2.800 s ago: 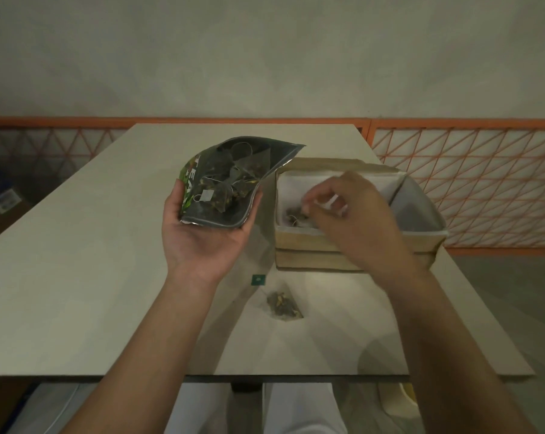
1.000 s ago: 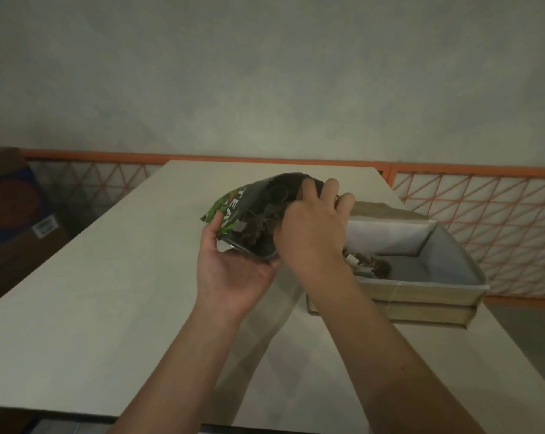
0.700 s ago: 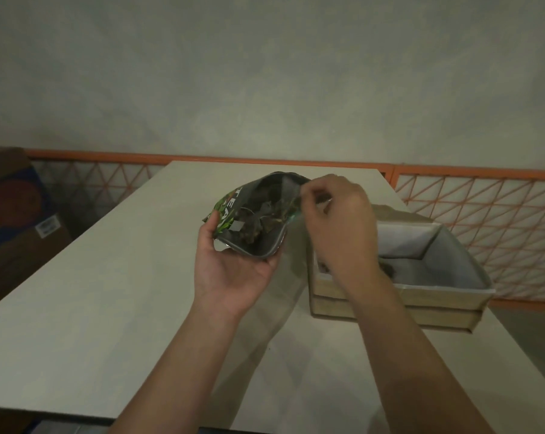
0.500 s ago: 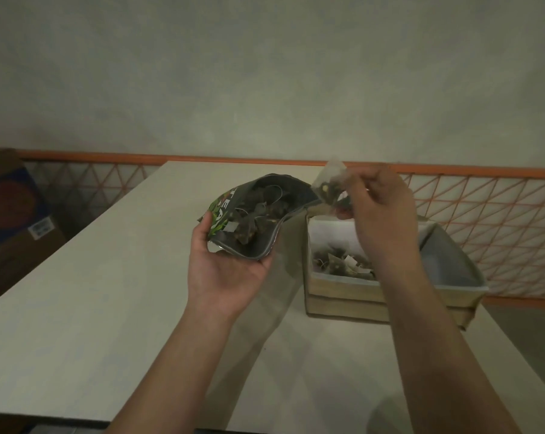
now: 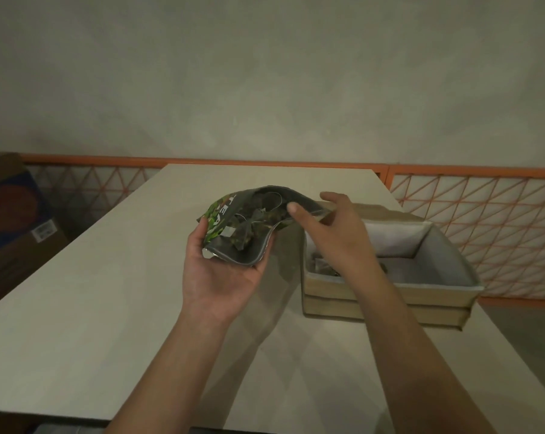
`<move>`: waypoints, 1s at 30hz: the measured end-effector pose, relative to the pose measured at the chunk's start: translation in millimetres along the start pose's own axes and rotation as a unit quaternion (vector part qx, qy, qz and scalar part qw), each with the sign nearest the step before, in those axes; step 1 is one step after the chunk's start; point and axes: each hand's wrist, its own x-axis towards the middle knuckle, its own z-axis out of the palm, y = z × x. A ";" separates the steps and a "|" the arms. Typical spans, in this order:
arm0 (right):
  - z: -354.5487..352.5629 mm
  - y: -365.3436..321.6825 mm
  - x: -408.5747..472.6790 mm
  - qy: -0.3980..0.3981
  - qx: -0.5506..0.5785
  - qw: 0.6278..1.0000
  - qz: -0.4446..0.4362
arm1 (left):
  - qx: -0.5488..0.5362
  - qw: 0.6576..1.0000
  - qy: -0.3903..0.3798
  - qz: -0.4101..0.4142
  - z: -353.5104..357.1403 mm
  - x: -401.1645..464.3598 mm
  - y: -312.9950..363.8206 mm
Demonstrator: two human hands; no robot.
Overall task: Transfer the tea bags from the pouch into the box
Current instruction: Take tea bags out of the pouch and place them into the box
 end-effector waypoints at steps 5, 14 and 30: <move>15.7 -16.3 12.1 0.028 0.067 0.995 -0.063 | 0.060 0.997 0.034 -0.035 -0.1 -3.8 9.6; 16.6 -36.4 21.0 0.128 0.011 0.960 -0.249 | 0.098 0.984 0.148 -0.015 18.0 -5.3 32.2; 32.6 -37.4 9.0 0.054 0.030 0.905 -0.420 | 0.266 0.958 -0.004 -0.112 29.8 -4.2 32.2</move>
